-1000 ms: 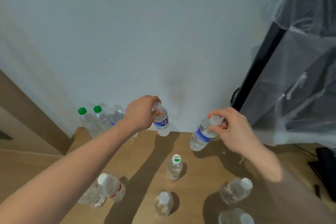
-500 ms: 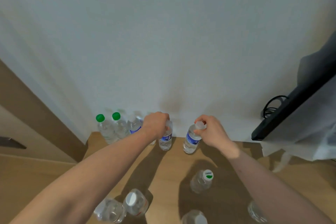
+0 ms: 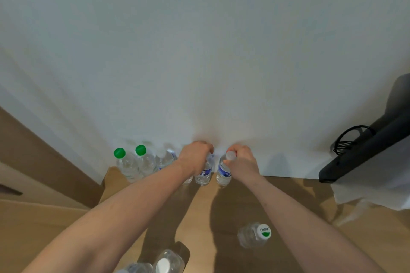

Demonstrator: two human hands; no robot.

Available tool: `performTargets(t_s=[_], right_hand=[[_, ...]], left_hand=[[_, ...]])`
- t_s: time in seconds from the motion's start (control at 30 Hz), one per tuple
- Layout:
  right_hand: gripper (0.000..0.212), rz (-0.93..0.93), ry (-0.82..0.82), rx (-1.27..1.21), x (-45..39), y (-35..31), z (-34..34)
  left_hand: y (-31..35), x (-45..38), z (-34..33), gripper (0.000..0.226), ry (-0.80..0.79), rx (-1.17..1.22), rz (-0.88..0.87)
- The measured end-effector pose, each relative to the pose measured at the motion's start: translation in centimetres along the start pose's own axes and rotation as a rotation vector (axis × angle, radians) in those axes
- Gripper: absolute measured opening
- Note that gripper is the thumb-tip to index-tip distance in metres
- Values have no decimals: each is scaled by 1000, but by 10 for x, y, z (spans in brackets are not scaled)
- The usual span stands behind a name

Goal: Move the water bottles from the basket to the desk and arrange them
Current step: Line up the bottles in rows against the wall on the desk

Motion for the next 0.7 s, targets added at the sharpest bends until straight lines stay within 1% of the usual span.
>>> performTargets(t_s=[0.27, 0.4, 0.47, 0.6, 0.7], right_hand=[[24, 47, 1, 41, -3, -2, -14], [47, 90, -27, 74, 7, -2, -3], [53, 104, -20, 95, 17, 0, 4], [58, 127, -19, 113, 36, 6, 15], [61, 142, -77, 202, 43, 3, 17]], left_hand=[[-7, 8, -6, 55, 43, 85, 32], [-2, 23, 0, 54, 103, 131, 40], [4, 38, 5, 51, 146, 186, 38], [11, 79, 14, 45, 228, 290, 47], [7, 113, 21, 39, 236, 329, 55]])
Point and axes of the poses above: each hand's wrist, its own x-axis away from the middle knuckle, its own z-axis out of the back of the hand, y = z × x, the point moved 4 cm from there along -x, towards the middle knuckle, and after that the axes turned 4 degrees about -y, right-handed, at the moved point
